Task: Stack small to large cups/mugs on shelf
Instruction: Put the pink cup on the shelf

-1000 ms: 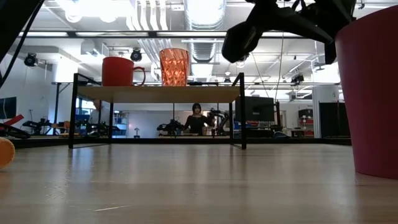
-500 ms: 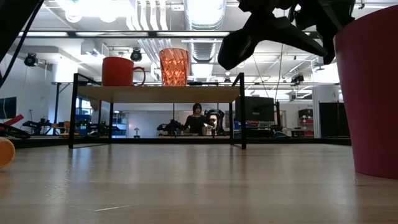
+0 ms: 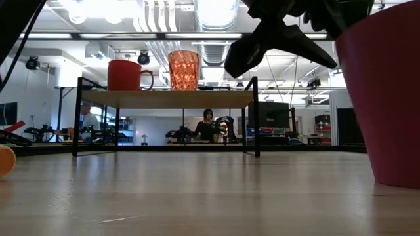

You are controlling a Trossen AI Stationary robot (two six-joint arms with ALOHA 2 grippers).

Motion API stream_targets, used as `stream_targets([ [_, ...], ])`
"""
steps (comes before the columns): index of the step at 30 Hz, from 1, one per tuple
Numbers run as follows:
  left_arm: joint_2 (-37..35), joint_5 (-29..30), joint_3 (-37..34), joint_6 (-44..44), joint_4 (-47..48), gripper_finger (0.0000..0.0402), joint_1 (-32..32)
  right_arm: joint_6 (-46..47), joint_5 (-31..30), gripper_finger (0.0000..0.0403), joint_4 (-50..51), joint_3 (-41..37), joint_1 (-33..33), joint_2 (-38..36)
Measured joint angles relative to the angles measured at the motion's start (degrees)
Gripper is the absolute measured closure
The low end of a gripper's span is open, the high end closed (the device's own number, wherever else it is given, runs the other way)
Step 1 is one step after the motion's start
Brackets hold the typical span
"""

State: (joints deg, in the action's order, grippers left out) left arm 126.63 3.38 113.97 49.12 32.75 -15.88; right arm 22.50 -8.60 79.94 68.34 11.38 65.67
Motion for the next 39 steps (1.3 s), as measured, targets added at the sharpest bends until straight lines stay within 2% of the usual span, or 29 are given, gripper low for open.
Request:
stream_targets([
  [9,0.11,0.02,-0.89,0.02,0.94,0.0321,-0.02,0.0,0.0,0.0394,-0.03,0.0,0.0,0.0],
  [11,0.11,0.01,-0.87,0.02,0.82,0.0335,-0.04,0.0,0.0,0.0394,-0.07,0.0,0.0,0.0],
  [15,0.11,-0.27,-0.87,-0.98,1.04,0.039,-0.01,0.0,0.0,0.0394,-0.19,0.0,0.0,0.0],
  [17,0.11,-1.15,-0.59,-1.69,1.6,0.0395,0.03,0.0,0.0,0.0394,-0.21,0.0,0.0,0.0],
  [21,-0.99,-1.67,0.65,-3.41,5.64,0.04,0.42,0.01,0.0,0.0394,-0.48,0.0,0.0,0.0],
  [26,-6.61,-1.28,2.08,-7.69,12.58,0.0401,1.91,0.02,0.0,0.0394,-1.14,0.0,0.0,0.0],
  [29,-11.48,2.59,2.3,-10.55,16.93,0.0401,3.4,0.02,0.0,0.0394,-1.39,0.0,0.0,0.0],
  [36,-23.44,18.09,2.23,-15.73,26.86,0.0401,9.02,0.43,0.0,0.0394,-3.77,-0.23,0.0,0.0],
  [39,-26.86,19.91,2.19,-19.93,27.16,0.0401,12.34,0.45,0.0,0.0394,-7.11,-0.91,0.0,0.0],
])
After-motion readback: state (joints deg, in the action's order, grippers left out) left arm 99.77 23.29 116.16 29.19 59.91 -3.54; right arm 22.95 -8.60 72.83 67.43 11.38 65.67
